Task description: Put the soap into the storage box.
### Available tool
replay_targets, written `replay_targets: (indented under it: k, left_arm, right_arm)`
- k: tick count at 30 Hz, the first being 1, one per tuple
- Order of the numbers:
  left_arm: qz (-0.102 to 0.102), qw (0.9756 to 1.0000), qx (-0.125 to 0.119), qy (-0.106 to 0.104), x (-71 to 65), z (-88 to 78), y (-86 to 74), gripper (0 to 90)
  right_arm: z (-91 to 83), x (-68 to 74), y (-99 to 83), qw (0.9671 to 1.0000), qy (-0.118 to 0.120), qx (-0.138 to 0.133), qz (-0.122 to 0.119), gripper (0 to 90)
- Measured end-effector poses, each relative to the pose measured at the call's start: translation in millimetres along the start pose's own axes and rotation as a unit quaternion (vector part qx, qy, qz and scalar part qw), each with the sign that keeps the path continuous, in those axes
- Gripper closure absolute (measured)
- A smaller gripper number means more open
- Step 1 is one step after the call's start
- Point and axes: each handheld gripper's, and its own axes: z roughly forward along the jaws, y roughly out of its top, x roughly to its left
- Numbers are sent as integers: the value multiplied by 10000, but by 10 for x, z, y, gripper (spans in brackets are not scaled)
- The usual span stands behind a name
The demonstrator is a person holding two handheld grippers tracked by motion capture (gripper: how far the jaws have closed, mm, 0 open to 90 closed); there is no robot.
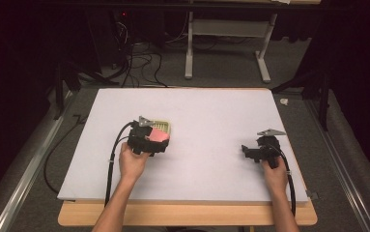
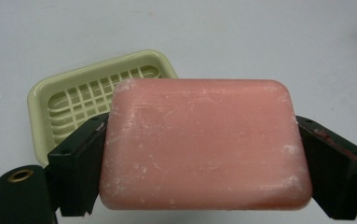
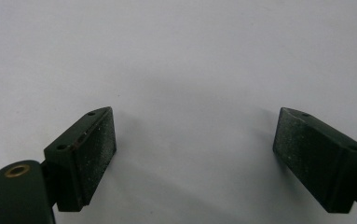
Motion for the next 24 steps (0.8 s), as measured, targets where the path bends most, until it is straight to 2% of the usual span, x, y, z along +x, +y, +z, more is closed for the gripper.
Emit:
replay_targets:
  k: [4,9,13,18,24]
  left_arm:
    - [0,10000,14,34,4,20,34,140]
    - [-118,9999,52,70,58,60,37,140]
    - [-61,9995,97,293,87,80,40,140]
    - [-48,9993,123,354,108,100,74,140]
    - [-105,9993,107,330,140,137,144,140]
  right_arm:
    - [0,1,0,10000,0,-1,5,136]
    - [0,0,0,10000,1,0,0,137]
    - [0,1,0,10000,0,-2,6,136]
    - [0,1,0,10000,-1,0,1,136]
    - [0,0,0,10000,-1,0,0,136]
